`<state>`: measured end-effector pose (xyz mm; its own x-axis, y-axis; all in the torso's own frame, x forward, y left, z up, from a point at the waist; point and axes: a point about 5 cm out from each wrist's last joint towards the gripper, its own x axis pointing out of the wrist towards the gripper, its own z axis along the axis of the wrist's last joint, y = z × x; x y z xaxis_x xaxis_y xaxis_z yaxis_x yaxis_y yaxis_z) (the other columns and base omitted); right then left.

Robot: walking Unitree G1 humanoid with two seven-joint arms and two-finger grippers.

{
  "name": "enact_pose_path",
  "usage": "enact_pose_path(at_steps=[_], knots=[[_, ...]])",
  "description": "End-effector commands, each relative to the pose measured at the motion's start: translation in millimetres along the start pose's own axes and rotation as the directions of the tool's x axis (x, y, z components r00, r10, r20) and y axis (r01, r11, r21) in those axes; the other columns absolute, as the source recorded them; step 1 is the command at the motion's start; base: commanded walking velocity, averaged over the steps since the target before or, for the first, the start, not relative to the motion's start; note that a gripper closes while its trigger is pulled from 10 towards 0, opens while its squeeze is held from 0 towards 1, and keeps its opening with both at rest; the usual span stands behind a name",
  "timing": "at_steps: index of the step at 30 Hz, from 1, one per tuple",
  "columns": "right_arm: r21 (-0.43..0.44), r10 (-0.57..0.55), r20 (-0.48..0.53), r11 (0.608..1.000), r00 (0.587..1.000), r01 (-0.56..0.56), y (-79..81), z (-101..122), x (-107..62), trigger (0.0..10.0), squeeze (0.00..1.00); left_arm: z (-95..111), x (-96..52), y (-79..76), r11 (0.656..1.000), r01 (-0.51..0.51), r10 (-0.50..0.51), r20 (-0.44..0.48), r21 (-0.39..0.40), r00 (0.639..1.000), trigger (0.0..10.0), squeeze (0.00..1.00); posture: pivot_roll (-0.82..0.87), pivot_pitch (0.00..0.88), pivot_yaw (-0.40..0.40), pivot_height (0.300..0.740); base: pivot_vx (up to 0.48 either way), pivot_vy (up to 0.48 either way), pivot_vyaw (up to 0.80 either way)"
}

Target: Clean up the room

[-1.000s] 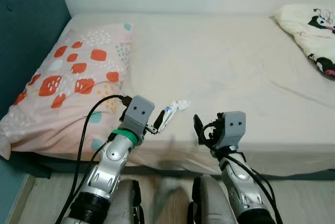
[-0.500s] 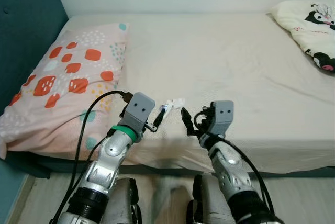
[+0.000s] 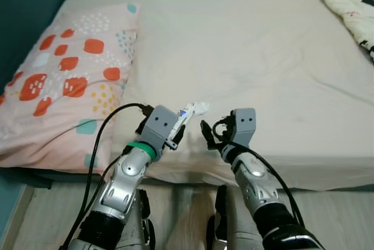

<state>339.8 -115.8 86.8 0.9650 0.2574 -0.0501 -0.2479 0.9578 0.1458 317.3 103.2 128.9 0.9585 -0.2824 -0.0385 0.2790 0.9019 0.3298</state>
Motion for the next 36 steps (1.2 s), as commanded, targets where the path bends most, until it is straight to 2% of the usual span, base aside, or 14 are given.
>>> enact_pose_path(at_steps=[1, 4, 9, 10, 12, 13, 19, 20, 21, 22, 26, 32, 34, 36], knots=[[-0.001, -0.014, -0.020, 1.000, 1.000, 0.014, -2.4, -6, -0.7, 10.0, 0.00, -4, -4.3, 5.8, 0.999, -0.036, 0.036, -0.023, 0.002, 0.999, 10.0, 0.00, 0.07, 0.288, 0.036, 0.610, 0.000, 0.000, 0.00], [0.015, -0.009, -0.016, 1.000, 1.000, 0.009, -2.9, -3, 2.4, 10.0, 0.00, -1, -7.3, 12.5, 0.998, -0.057, 0.057, -0.016, 0.002, 0.998, 10.0, 0.00, 0.09, 0.298, 0.035, 0.610, 0.000, 0.000, 0.00], [0.058, 0.027, -0.037, 0.998, 0.999, -0.024, 5.9, 3, 15.1, 10.0, 0.01, 1, -16.4, 28.2, 0.997, -0.066, 0.067, -0.023, 0.031, 0.997, 10.0, 0.00, 0.12, 0.325, 0.031, 0.610, 0.000, 0.000, 0.00], [0.062, 0.032, -0.044, 0.998, 0.998, -0.029, 7.7, 3, 16.5, 10.0, 0.70, 1, -19.2, 29.1, 0.997, -0.066, 0.067, -0.028, 0.036, 0.997, 10.0, 0.00, 0.13, 0.336, 0.029, 0.610, 0.000, 0.000, 0.00], [0.065, 0.036, -0.050, 0.997, 0.998, -0.033, 9.0, 3, 17.4, 10.0, 0.70, 0, -21.2, 29.8, 0.997, -0.065, 0.067, -0.031, 0.040, 0.997, 10.0, 0.00, 0.13, 0.336, 0.029, 0.610, 0.000, 0.000, 0.00], [0.081, 0.046, -0.060, 0.996, 0.997, -0.041, 11.2, 2, 19.0, 10.0, 1.00, 0, -24.0, 30.0, 0.997, -0.068, 0.069, -0.036, 0.041, 0.997, 10.0, 0.00, 0.14, 0.347, 0.024, 0.610, 0.000, 0.000, 0.00], [0.165, 0.042, -0.108, 0.986, 0.993, -0.024, 14.1, 3, 25.3, 10.0, 1.00, 3, -35.6, 25.7, 0.997, -0.073, 0.074, -0.039, 0.034, 0.996, 10.0, 0.00, 0.18, 0.375, 0.008, 0.610, 0.000, 0.000, 0.00], [0.180, 0.035, -0.124, 0.984, 0.992, -0.012, 14.0, 2, 26.2, 10.0, 0.61, 4, -38.2, 24.6, 0.997, -0.072, 0.073, -0.038, 0.033, 0.997, 10.0, 0.00, 0.18, 0.381, 0.005, 0.610, 0.000, 0.000, 0.00], [0.197, 0.021, -0.138, 0.980, 0.990, 0.006, 13.2, 2, 27.5, 10.0, 0.61, 6, -41.3, 23.9, 0.997, -0.071, 0.073, -0.038, 0.033, 0.997, 10.0, 0.00, 0.19, 0.392, 0.000, 0.610, 0.000, 0.000, 0.00], [0.199, 0.017, -0.137, 0.980, 0.990, 0.011, 12.5, 4, 29.2, 10.0, 0.00, 7, -44.5, 24.4, 0.996, -0.077, 0.078, -0.037, 0.034, 0.996, 10.0, 0.00, 0.21, 0.404, -0.006, 0.610, 0.000, 0.000, 0.00], [0.204, 0.020, -0.128, 0.979, 0.992, 0.006, 12.0, 9, 32.0, 10.0, 0.00, 11, -50.3, 25.5, 0.995, -0.089, 0.090, -0.039, 0.033, 0.995, 10.0, 0.00, 0.23, 0.418, -0.012, 0.610, 0.000, 0.000, 0.00], [0.261, 0.062, -0.127, 0.965, 0.990, -0.027, 14.9, 17, 37.7, 10.0, 0.00, 15, -63.9, 27.0, 0.993, -0.112, 0.113, -0.047, 0.030, 0.993, 10.0, 0.00, 0.27, 0.459, -0.024, 0.610, 0.000, 0.000, 0.00], [0.272, 0.085, -0.113, 0.961, 0.990, -0.051, 16.7, 20, 39.1, 10.0, 0.00, 16, -68.4, 27.1, 0.993, -0.117, 0.118, -0.052, 0.031, 0.992, 10.0, 0.00, 0.28, 0.475, -0.028, 0.610, 0.000, 0.000, 0.00], [0.311, 0.136, -0.053, 0.944, 0.989, -0.113, 21.7, 31, 43.5, 10.0, 0.00, 16, -76.7, 27.6, 0.991, -0.129, 0.131, -0.069, 0.031, 0.989, 10.0, 0.00, 0.30, 0.495, -0.033, 0.610, 0.000, 0.000, 0.00]])
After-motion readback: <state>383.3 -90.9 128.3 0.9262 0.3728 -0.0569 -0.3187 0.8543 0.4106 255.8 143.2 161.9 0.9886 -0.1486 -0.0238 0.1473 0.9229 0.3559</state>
